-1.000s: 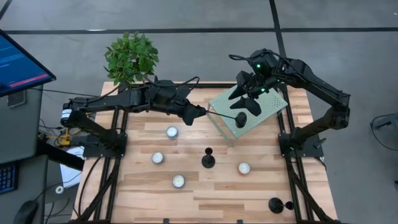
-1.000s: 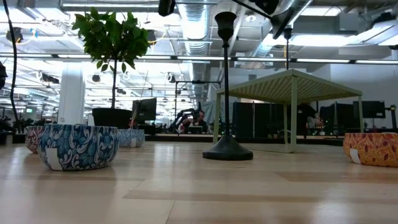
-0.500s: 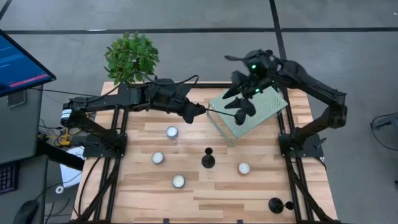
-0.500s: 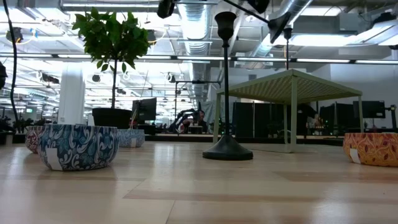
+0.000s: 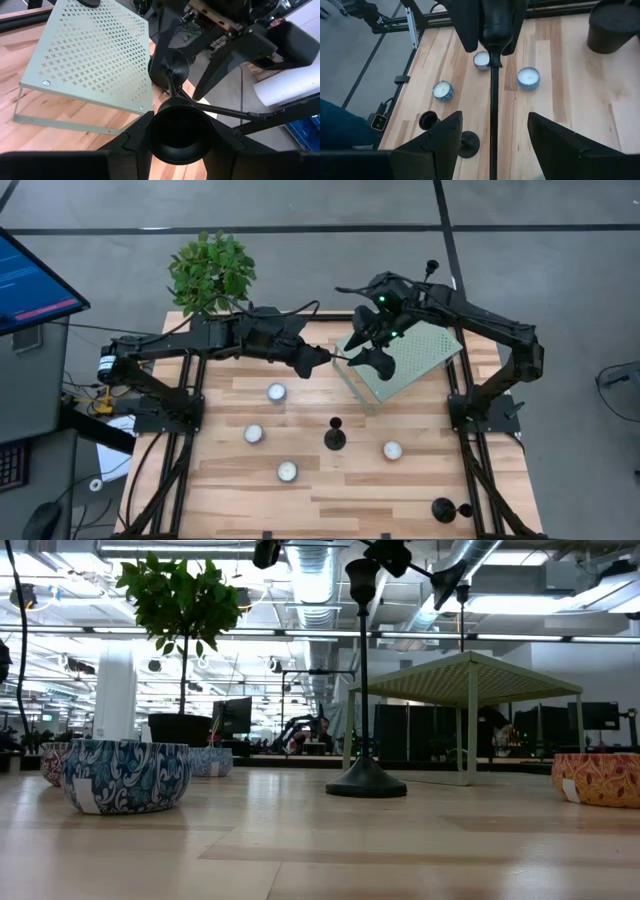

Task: Pick & Place candle stick holders
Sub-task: Align the black candle holder with the other black candle holder on the shelf

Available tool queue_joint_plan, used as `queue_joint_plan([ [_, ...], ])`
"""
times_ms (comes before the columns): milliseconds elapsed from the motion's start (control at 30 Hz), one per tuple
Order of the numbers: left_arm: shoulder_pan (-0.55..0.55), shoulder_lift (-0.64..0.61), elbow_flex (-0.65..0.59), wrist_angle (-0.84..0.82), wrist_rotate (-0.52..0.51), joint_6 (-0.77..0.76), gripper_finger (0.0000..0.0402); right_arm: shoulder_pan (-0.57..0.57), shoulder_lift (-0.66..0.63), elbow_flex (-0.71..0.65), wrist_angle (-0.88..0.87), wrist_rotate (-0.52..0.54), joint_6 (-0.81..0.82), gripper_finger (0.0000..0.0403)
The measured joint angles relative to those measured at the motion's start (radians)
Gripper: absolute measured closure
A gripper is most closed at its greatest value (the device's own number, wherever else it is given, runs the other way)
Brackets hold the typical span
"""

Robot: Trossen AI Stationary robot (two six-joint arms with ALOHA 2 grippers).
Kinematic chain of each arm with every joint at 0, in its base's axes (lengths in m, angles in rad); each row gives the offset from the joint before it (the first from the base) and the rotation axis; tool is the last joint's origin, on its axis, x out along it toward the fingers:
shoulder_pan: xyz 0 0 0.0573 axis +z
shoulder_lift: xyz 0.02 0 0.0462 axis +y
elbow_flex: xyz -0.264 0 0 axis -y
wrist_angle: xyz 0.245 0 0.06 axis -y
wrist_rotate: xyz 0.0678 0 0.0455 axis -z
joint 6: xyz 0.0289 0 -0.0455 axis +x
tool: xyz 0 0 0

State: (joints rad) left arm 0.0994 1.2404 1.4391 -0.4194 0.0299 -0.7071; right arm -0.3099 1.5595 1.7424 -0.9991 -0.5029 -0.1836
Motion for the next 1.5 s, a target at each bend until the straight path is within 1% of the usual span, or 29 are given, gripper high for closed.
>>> queue_joint_plan([
  [267, 0.0, 0.0, 0.0, 0.001, 0.0, 0.0, 0.0268, 0.03, 0.018, 0.0, 0.001, 0.003, -0.008, 0.0187],
  [367, 0.0, 0.0, 0.0, 0.001, 0.0, 0.0, 0.0268, 0.029, 0.018, 0.0, 0.001, 0.004, -0.009, 0.02],
  [433, 0.0, 0.0, 0.0, 0.001, 0.0, 0.0, 0.0268, 0.028, 0.018, 0.0, 0.001, 0.004, -0.009, 0.0219],
  [500, 0.0, 0.0, 0.0, 0.003, 0.0, 0.0, 0.0268, 0.028, 0.018, 0.0, -0.003, 0.006, -0.002, 0.0247],
  [733, 0.0, 0.0, 0.0, 0.017, 0.004, 0.003, 0.0268, 0.028, 0.018, 0.0, -0.01, 0.008, -0.007, 0.0375],
  [767, 0.0, 0.0, 0.0, 0.017, 0.003, 0.004, 0.0268, 0.027, 0.018, 0.0, -0.008, 0.008, -0.007, 0.0387],
  [1067, 0.0, -0.001, 0.0, 0.024, -0.001, 0.025, 0.0265, 0.027, 0.018, 0.0, 0.001, 0.011, 0.001, 0.0398],
  [1133, 0.0, -0.001, 0.0, 0.03, -0.002, 0.041, 0.0255, 0.028, 0.016, 0.0, 0.001, 0.012, 0.005, 0.0399],
  [1200, 0.0, -0.002, 0.0, 0.041, -0.001, 0.055, 0.0236, 0.026, 0.007, 0.0, -0.002, 0.021, 0.012, 0.04],
  [1367, 0.0, -0.003, 0.0, 0.042, 0.021, 0.062, 0.0172, 0.001, -0.047, 0.001, -0.032, 0.039, 0.017, 0.0401],
  [1500, 0.0, -0.003, 0.0, 0.042, 0.047, 0.062, 0.0135, -0.024, -0.092, 0.002, -0.041, 0.1, 0.026, 0.0401],
])
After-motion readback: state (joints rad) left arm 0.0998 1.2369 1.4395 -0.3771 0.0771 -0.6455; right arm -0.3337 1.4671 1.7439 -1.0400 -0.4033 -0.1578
